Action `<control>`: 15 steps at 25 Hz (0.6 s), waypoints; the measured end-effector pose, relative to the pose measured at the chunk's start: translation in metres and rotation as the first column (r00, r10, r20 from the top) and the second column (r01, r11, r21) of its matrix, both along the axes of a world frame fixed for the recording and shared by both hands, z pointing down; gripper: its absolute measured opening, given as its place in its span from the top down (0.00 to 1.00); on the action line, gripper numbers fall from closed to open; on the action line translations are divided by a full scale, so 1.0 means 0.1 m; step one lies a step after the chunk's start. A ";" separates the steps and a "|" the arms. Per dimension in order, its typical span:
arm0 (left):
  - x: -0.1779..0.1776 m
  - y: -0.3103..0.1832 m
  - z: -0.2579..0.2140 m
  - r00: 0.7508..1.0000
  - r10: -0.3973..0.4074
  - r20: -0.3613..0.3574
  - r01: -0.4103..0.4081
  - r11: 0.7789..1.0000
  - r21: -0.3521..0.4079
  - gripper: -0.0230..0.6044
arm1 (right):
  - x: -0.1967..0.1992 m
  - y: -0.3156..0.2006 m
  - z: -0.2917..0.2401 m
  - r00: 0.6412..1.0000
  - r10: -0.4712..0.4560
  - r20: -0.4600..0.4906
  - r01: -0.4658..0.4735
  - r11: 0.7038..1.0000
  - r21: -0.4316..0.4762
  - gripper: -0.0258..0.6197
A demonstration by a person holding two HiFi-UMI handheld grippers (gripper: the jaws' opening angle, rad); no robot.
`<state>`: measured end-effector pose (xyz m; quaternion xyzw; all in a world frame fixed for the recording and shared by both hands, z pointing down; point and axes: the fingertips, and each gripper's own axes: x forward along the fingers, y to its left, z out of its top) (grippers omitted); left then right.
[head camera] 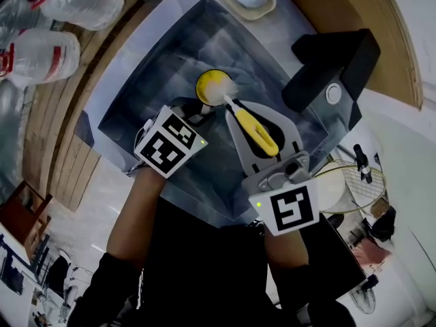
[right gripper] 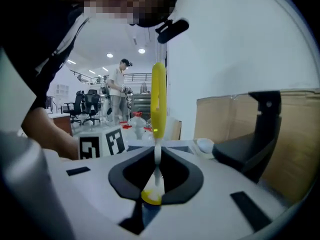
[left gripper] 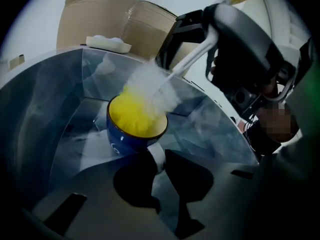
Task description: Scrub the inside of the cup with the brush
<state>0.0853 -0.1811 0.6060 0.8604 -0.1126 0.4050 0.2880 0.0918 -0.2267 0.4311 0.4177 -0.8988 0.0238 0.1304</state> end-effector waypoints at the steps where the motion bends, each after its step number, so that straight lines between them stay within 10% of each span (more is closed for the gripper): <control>1: 0.01 0.01 0.00 1.000 0.007 0.003 -0.007 1.000 0.003 0.86 | 0.01 -0.02 0.12 1.000 0.011 -0.008 -0.011 1.000 -0.023 0.90; 15: 0.01 0.00 -0.02 1.000 -0.014 -0.016 0.014 1.000 -0.014 0.86 | 0.40 0.16 -0.33 0.997 0.077 -0.022 -0.077 0.997 -0.011 0.90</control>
